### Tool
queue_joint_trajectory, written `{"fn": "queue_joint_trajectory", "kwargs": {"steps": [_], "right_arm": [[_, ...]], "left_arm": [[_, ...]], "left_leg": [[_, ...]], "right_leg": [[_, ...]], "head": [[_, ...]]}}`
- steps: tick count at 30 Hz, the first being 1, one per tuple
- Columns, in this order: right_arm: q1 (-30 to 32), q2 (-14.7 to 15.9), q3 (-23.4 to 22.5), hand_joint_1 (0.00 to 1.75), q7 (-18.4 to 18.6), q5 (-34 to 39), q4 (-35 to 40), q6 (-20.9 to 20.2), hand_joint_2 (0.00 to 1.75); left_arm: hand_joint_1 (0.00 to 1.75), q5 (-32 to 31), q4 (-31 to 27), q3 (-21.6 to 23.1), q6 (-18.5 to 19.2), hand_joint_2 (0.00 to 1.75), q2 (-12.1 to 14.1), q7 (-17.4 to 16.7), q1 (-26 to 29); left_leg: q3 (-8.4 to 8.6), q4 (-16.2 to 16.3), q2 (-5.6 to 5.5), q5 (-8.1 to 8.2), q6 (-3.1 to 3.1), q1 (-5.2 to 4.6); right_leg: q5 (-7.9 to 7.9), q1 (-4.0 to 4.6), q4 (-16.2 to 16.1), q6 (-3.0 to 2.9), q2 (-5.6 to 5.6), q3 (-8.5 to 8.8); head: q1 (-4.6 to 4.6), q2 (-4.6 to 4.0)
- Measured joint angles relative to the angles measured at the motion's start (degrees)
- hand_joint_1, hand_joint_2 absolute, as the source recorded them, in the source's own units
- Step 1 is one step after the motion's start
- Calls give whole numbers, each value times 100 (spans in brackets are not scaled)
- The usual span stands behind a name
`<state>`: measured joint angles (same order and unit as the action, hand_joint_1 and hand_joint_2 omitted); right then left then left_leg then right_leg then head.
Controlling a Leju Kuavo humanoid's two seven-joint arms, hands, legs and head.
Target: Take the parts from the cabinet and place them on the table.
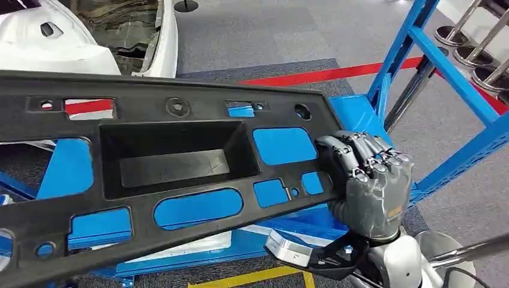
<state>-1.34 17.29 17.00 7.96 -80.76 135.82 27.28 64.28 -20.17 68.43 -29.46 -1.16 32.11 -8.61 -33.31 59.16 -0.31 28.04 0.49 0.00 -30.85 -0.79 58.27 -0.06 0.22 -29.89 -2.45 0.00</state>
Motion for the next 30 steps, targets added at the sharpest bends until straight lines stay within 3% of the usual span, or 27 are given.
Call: {"fn": "queue_joint_trajectory", "kwargs": {"steps": [2, 3, 4, 5, 7, 8, 9, 10, 12, 13, 14, 15, 16, 18, 19, 20, 22, 23, 24, 25, 28, 29, 30], "right_arm": [[-2, 2, 2, 175, 20, 0, 0, 2, 175], [-4, 7, 2, 175, 28, 0, 2, 7, 175], [-4, 22, 4, 175, 48, 0, 0, 11, 175], [-40, 22, 7, 175, 63, 0, 0, 28, 175], [-43, 39, 7, 175, 85, 0, 0, 39, 175], [-41, 42, 7, 175, 94, 0, 0, 39, 175], [-41, 48, 7, 175, 94, 0, 0, 39, 175], [-42, 52, 7, 175, 94, 0, 0, 41, 175], [-46, 57, 7, 175, 94, 0, 0, 42, 175], [-48, 57, 7, 175, 94, 0, -2, 42, 175], [-47, 57, 11, 175, 94, 0, -5, 50, 175], [-43, 57, 11, 175, 103, 0, -2, 52, 175], [-34, 57, 11, 175, 105, 0, -2, 52, 175], [-34, 57, 11, 175, 103, 0, -2, 52, 175], [-33, 57, 11, 175, 90, 0, -2, 52, 175], [-30, 57, 11, 175, 81, 0, 0, 55, 175], [-22, 57, 11, 175, 70, 0, -2, 55, 175], [-8, 57, 11, 175, 63, 0, -2, 55, 175], [9, 57, 11, 175, 52, 0, -2, 52, 175], [15, 57, 11, 175, 41, 0, -2, 52, 175], [15, 57, 11, 175, 26, 0, 0, 52, 175], [15, 57, 11, 175, 26, 0, 0, 50, 175], [16, 57, 11, 175, 26, 0, 0, 50, 175]], "left_arm": [[0, -4, 15, -2, -11, 175, 0, 0, 1], [0, -4, 15, -9, -20, 175, -9, 2, -1], [0, -11, 17, -18, -37, 175, -13, 2, -4], [0, -15, 22, -26, -41, 175, -22, 2, -10], [0, -20, 22, -31, -55, 175, -42, -11, -8], [0, -22, 22, -31, -59, 175, -50, -13, -7], [0, -22, 22, -31, -63, 175, -52, -13, -7], [0, -22, 24, -31, -66, 175, -52, -15, -7], [0, -26, 24, -33, -70, 175, -63, -15, -8], [0, -30, 31, -35, -76, 175, -61, -15, -9], [0, -30, 55, -37, -94, 175, -57, -15, -30], [0, -30, 57, -37, -109, 175, -72, -7, -30], [0, -26, 57, -39, -122, 175, -74, 7, -18], [0, -30, 66, -39, -155, 175, -77, 24, -1], [0, -44, 66, -39, -155, 175, -85, 24, -3], [0, -63, 65, -39, -155, 175, -87, 24, -7], [0, -76, 66, -39, -155, 175, -92, 22, -11], [0, -83, 66, -39, -155, 175, -94, 20, -7], [0, -98, 66, -39, -153, 175, -96, 13, -5], [0, -109, 66, -39, -151, 175, -98, 11, -5], [0, -124, 65, -39, -135, 175, -98, 11, -18], [0, -131, 68, -39, -135, 175, -96, 4, -29], [0, -133, 68, -39, -135, 175, -98, 4, -31]], "left_leg": [[6, -26, 0, -14, 25, -11], [65, -162, 8, -68, 60, 57], [127, -252, 32, -108, 77, 80], [141, -279, 46, -134, 113, 93], [133, -278, 48, -132, 112, 103], [130, -274, 48, -127, 105, 110], [130, -266, 48, -120, 94, 125], [132, -242, 41, -100, 62, 154], [129, -137, 17, -34, -43, 243], [97, -54, 10, 22, -130, 243], [48, 36, -2, 51, -189, 193], [16, 47, -17, 41, -218, 184], [16, 32, -18, 18, -250, 190], [16, 21, -19, -1, -308, 216], [19, 109, -4, 97, -319, 220], [-80, 355, 9, 308, -311, 218], [-453, 1275, 12, 808, -301, 176], [-611, 1676, 12, 957, -284, 156], [-665, 1839, 12, 968, -252, 132], [-593, 1735, 12, 871, -199, 101], [133, 370, -4, 212, 92, -73], [237, 148, -1, 289, 188, -75], [228, 58, 11, 219, 160, -100]], "right_leg": [[20, -8, -33, 35, 0, 13], [-2, 39, -39, 49, 1, 36], [-87, 19, 81, 57, 1, 16], [-288, 4, 386, 73, 6, -135], [-685, -31, 1253, 130, 4, -580], [-772, -57, 1587, 160, 4, -765], [-714, -82, 1684, 191, 2, -840], [-485, -117, 1474, 235, 1, -770], [102, -192, 525, 322, -8, -363], [125, -214, 189, 411, 2, -209], [99, -178, 202, 381, 65, -274], [90, -190, 260, 265, 79, -318], [85, -179, 285, 234, 77, -341], [113, -165, 294, 146, 66, -358], [131, -168, 277, 96, 40, -359], [143, -156, 271, 76, 33, -369], [161, -116, 273, 35, -4, -402], [169, -85, 274, 18, -15, -418], [177, -50, 275, 1, -18, -429], [182, -17, 274, -7, -18, -431], [194, 63, 266, -26, -5, -401], [205, 91, 262, -17, -16, -409], [213, 69, 263, -7, -8, -424]], "head": [[4, 0], [0, 0], [-9, 0], [-31, 0], [-72, 0], [-74, 0], [-76, 0], [-79, 0], [-85, 0], [-105, 0], [-188, 0], [-182, 0], [-94, 0], [-74, 0], [-42, 0], [-24, 0], [7, 0], [13, 0], [15, 0], [15, 0], [17, 0], [-8, 0], [-15, 0]]}}
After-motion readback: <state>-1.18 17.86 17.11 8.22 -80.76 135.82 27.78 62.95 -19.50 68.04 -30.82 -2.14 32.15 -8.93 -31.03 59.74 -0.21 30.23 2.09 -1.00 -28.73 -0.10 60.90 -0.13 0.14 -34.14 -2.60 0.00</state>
